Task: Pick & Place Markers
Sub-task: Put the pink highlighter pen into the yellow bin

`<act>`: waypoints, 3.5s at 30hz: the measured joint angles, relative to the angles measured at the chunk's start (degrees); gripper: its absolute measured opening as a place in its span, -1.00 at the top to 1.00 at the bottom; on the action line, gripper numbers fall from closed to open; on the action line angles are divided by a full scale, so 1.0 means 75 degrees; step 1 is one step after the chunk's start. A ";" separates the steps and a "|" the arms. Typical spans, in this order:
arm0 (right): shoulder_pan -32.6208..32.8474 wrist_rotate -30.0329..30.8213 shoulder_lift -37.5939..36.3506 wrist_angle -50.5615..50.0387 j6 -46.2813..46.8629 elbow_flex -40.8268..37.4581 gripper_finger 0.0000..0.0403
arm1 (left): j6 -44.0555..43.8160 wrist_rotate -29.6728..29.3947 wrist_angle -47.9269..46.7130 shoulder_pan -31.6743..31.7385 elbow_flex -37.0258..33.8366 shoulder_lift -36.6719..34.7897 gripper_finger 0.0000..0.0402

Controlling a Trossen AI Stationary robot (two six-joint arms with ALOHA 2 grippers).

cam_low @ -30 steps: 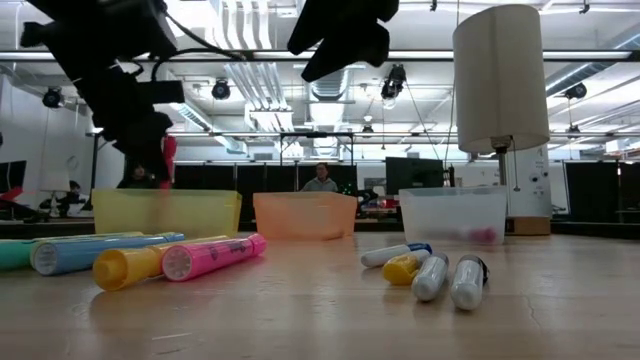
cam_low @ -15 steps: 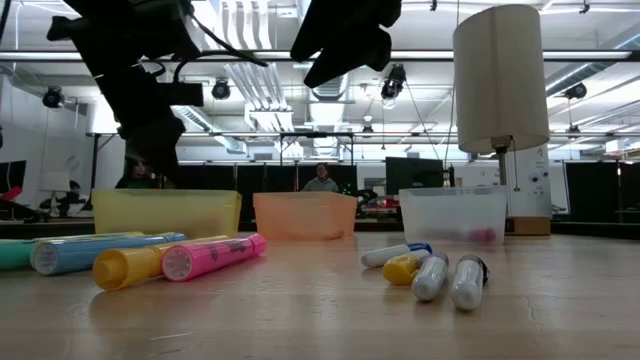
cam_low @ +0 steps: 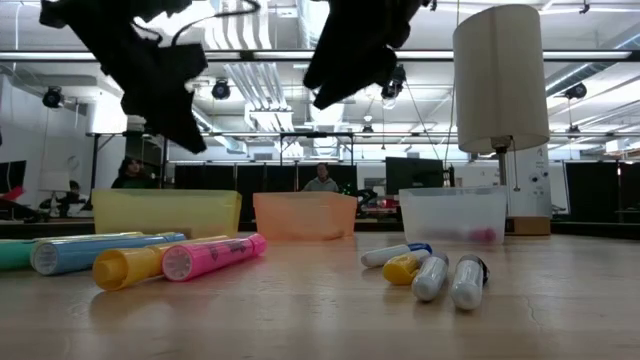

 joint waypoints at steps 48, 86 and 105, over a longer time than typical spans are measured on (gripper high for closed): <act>-0.0463 -0.2059 0.2417 0.2127 -0.5533 0.0521 -0.12 | 0.2087 0.5241 1.0568 -0.2478 -0.2022 -0.0885 0.33; -0.0463 -0.2803 0.3105 0.0867 -0.3313 0.1097 0.74 | 0.2058 0.5012 1.0279 -0.2478 -0.2127 -0.0943 0.33; -0.0048 -0.2122 0.1823 0.0204 -0.0644 0.1070 0.74 | 0.2766 0.2475 0.9141 -0.2475 -0.2127 -0.0922 0.33</act>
